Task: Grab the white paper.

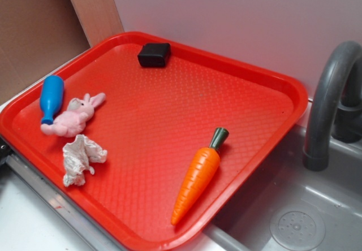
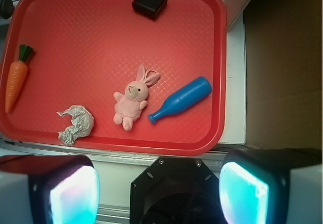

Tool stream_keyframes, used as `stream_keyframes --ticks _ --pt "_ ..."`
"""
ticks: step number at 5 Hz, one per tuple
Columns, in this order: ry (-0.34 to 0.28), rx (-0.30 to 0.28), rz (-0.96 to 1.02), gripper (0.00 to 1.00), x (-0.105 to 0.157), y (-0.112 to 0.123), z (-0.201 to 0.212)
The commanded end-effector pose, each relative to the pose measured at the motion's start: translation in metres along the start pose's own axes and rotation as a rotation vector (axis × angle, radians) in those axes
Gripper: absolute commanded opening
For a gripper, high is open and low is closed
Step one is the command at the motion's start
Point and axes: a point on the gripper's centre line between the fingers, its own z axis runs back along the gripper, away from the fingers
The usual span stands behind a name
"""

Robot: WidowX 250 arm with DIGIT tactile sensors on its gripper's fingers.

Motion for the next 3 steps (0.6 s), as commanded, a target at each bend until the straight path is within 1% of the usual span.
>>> stream_keyframes --ticks 1,2,3 --pt "0.0 0.0 0.0 1.0 0.0 0.0 0.0" --pt "-0.008 -0.091 0.016 1.0 0.011 -0.021 -0.002" --pt "0.063 -0.182 -0.001 1.0 0.01 -0.044 -0.026"
